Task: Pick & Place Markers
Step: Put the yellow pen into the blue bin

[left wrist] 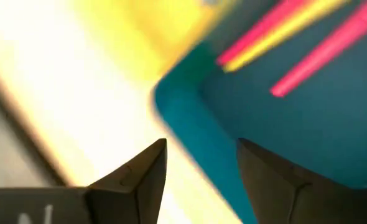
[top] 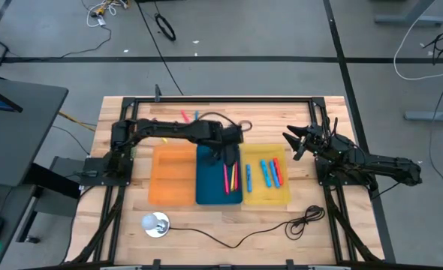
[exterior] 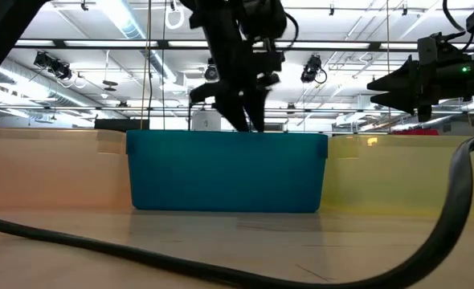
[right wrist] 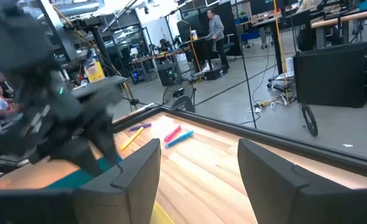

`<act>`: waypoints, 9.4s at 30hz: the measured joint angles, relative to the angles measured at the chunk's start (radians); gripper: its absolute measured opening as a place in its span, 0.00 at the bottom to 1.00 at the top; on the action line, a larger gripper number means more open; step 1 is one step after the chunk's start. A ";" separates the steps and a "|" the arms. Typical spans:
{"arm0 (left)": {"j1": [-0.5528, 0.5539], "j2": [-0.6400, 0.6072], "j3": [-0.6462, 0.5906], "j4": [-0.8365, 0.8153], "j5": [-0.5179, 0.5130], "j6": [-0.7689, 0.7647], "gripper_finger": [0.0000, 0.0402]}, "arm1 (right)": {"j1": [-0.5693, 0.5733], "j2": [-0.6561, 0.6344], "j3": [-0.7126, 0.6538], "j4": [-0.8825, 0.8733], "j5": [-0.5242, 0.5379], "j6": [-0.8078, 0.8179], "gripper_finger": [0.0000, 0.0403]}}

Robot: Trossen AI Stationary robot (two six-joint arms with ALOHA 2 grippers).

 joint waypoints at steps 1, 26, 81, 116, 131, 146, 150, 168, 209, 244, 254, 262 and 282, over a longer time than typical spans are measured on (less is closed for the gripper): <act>0.006 -0.014 0.003 -0.001 -0.023 -0.088 0.49 | 0.000 0.000 0.000 0.000 0.000 0.000 0.53; 0.139 -0.144 0.003 -0.328 0.088 -1.392 0.55 | 0.000 0.000 0.000 0.000 0.000 0.000 0.53; 0.556 -0.383 -0.581 -0.292 -0.073 -0.361 0.73 | 0.000 0.000 0.000 0.000 0.000 0.000 0.53; 0.582 -0.318 -0.733 -0.132 -0.187 0.064 0.73 | 0.000 0.000 0.000 0.000 0.000 0.000 0.53; 0.589 -0.322 -0.824 0.064 -0.112 0.286 0.73 | 0.000 0.000 0.000 0.000 0.000 0.000 0.53; 0.584 -0.320 -0.841 0.076 -0.118 0.370 0.70 | 0.000 0.000 0.000 0.000 0.000 0.000 0.53; 0.584 -0.320 -0.841 0.071 -0.114 0.416 0.59 | 0.000 0.000 0.000 0.000 0.000 0.000 0.53; 0.585 -0.318 -0.842 0.050 -0.086 0.418 0.07 | 0.000 0.000 0.000 0.000 0.000 0.000 0.53; 0.498 -0.503 -0.604 -0.063 -0.183 0.394 0.08 | 0.000 0.000 0.000 0.000 0.000 0.000 0.53; 0.129 -0.247 -0.214 -0.199 -0.150 0.473 0.08 | 0.000 0.000 0.000 0.000 0.000 0.000 0.53; 0.032 -0.149 -0.085 -0.200 -0.129 0.526 0.08 | 0.000 0.000 0.000 0.000 0.000 0.000 0.53; -0.028 -0.116 -0.029 -0.192 -0.111 0.574 0.08 | 0.000 0.000 0.000 0.000 0.000 0.000 0.53; -0.169 -0.097 -0.141 -0.079 -0.029 0.482 0.08 | 0.000 0.000 0.000 0.000 0.000 0.000 0.53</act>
